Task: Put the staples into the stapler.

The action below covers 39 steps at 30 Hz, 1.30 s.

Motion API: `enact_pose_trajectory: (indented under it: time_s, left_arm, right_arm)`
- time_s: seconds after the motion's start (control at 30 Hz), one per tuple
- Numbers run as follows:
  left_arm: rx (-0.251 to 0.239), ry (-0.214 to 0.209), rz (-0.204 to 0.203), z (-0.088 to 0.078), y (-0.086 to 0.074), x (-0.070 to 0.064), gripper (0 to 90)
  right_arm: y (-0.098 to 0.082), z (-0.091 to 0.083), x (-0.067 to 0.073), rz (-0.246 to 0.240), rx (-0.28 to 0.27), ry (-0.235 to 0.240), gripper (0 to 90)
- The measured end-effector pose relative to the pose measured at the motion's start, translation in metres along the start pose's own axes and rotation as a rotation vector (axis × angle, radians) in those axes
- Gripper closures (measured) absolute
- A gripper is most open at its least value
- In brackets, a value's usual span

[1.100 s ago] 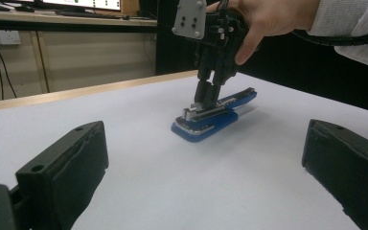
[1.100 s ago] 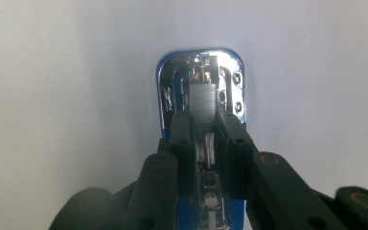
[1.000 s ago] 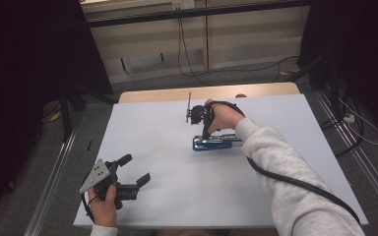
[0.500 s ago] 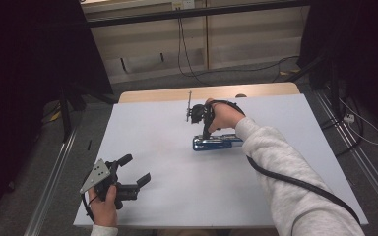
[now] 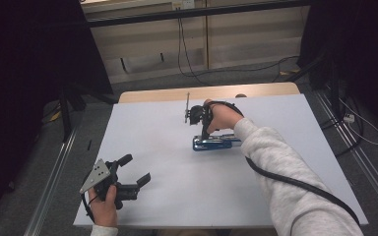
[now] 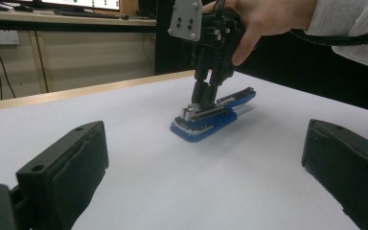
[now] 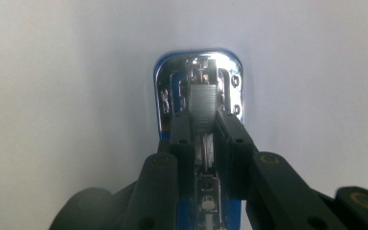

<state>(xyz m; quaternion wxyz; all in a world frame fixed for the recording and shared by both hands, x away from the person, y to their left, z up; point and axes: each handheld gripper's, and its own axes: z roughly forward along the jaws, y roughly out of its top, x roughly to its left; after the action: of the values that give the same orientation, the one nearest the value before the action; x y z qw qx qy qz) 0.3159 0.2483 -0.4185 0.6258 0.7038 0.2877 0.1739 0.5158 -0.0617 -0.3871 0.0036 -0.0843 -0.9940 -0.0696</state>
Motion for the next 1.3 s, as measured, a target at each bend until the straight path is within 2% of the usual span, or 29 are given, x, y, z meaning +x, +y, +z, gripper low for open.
enact_pose_trajectory:
  time_s: [0.33,0.43,0.5,0.53,0.7,1.3]
  left_arm:
    - [0.007,0.001,0.005,0.0002,-0.0001,0.0005,2.0]
    - [0.010,0.000,0.006,0.0006,-0.0002,0.0005,2.0]
    - [0.009,-0.002,0.005,0.0011,-0.0004,0.0000,2.0]
    - [0.008,-0.004,0.005,0.0010,-0.0003,0.0000,2.0]
    - [0.013,0.002,0.004,0.0006,-0.0005,0.0004,2.0]
    - [0.010,-0.003,0.005,0.0013,-0.0006,-0.0003,2.0]
  right_arm:
    - [-0.0014,0.0000,0.0011,-0.004,-0.007,0.010,79.1]
    - [-0.0002,0.0011,0.0030,-0.013,0.010,0.005,79.1]
    - [0.0006,0.0038,0.0034,-0.010,0.002,0.022,79.1]
    - [0.0011,0.0033,0.0029,-0.013,0.011,0.009,79.1]
    - [0.0007,-0.0001,0.0007,-0.007,0.002,0.004,79.1]
    - [-0.0019,-0.0002,-0.0034,-0.005,-0.001,0.012,79.1]
